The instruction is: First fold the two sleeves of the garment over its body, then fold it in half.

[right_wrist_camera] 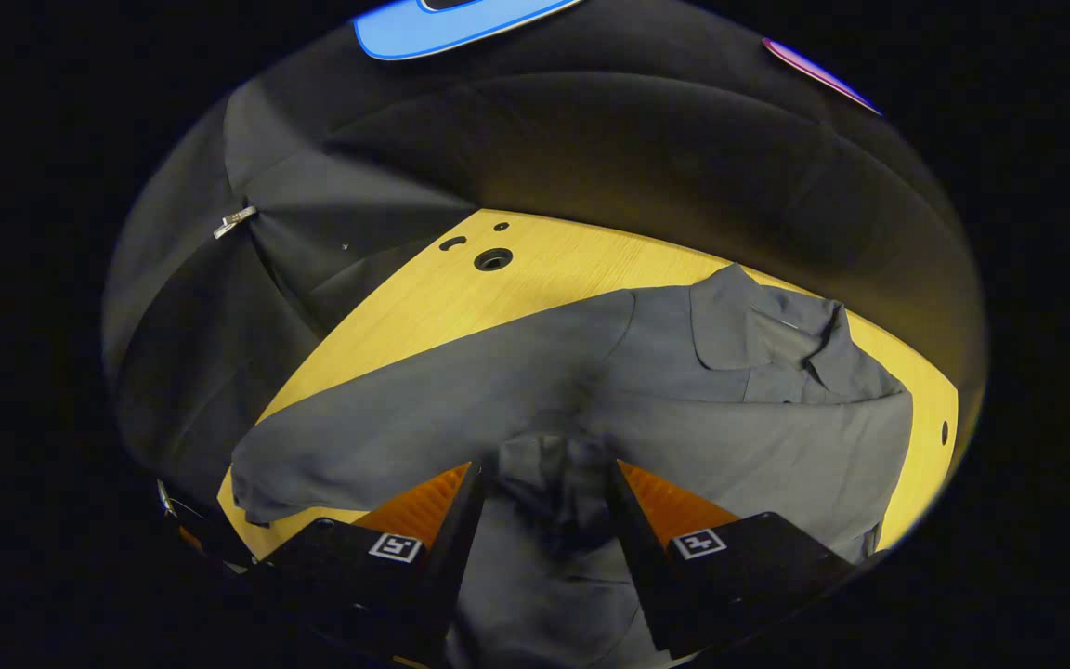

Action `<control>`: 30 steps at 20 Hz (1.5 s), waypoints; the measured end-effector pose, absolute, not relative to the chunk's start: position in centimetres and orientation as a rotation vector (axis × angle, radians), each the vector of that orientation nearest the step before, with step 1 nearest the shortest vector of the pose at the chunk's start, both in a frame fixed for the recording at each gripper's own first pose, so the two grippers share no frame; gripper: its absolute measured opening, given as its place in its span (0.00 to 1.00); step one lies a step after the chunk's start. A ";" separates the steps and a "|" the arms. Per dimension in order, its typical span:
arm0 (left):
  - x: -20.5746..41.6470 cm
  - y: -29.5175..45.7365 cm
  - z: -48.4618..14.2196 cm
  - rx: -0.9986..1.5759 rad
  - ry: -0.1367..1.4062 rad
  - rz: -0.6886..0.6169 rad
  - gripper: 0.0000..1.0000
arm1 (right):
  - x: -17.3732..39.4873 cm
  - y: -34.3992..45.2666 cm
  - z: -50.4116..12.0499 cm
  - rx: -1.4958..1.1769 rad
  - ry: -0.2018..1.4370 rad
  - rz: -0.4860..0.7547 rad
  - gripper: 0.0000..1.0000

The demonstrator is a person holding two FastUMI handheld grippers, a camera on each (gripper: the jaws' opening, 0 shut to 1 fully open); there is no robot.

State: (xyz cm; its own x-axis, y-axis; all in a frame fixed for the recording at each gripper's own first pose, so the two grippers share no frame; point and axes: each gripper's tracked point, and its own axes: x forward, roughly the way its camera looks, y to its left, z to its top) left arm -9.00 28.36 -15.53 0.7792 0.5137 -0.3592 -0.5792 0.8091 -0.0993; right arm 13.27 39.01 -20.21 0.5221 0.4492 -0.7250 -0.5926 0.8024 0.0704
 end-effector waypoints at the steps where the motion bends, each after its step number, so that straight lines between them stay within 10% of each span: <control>1: -8.7 29.0 -16.0 -0.208 0.329 0.600 0.92 | 13.0 38.8 -19.6 -0.187 0.797 0.631 0.84; 3: -8.2 30.3 -16.6 -0.214 0.332 0.600 0.95 | 12.7 37.8 -18.0 -0.180 0.767 0.615 1.00; 30: 4.3 37.2 -28.3 -0.202 0.563 0.521 0.98 | -4.7 1.1 -6.8 0.124 0.611 -0.026 0.99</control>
State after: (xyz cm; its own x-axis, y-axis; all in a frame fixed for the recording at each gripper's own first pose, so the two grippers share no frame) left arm 4.29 37.23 -28.31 0.7208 0.4143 -0.5558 -0.5220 0.8519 -0.0419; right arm -4.70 1.07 -6.84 0.8192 0.0124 -0.5734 0.0607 0.9923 0.1082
